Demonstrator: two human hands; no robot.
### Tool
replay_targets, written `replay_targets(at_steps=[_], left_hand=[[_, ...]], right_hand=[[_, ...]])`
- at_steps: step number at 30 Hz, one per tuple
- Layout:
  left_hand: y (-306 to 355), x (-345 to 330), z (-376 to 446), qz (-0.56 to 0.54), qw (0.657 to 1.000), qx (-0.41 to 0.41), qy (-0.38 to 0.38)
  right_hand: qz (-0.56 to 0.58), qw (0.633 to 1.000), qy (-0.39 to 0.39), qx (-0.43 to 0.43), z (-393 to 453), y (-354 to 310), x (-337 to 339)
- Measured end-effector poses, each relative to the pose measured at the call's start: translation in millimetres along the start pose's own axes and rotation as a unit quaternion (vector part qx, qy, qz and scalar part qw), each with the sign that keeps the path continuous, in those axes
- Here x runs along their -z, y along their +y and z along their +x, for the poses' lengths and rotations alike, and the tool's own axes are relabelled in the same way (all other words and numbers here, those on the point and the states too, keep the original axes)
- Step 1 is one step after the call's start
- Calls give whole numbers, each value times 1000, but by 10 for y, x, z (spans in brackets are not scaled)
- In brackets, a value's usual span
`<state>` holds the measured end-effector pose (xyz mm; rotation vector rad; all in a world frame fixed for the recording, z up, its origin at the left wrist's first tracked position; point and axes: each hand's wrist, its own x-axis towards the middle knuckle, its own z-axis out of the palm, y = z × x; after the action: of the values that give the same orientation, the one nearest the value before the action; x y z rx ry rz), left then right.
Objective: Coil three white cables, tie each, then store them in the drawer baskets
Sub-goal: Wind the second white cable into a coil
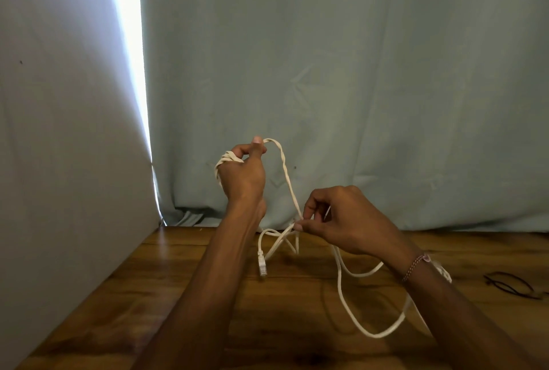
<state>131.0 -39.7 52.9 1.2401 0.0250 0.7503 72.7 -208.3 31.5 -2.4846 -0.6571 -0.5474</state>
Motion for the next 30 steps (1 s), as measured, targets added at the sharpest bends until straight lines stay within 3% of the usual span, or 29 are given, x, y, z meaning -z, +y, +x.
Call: replay_targets(at_steps=[10,18,22,26,30], left_hand=[[40,-13,-36,25,1000,-14,-6],[76,39,-22,20,999,21,-27],[138,99,-13,44,994,49,-92],[174,205,28,137,975,57,-168],[137,253,19,319,896,6,-309]], right_hand=[[32,999,20,11,22,75,-68],[76,995,59,26,26,113,-67],[126,986,110,8,39,105,-40],[145,979,143,0,50,111,-18],[160,966,201,8,54,95,19]])
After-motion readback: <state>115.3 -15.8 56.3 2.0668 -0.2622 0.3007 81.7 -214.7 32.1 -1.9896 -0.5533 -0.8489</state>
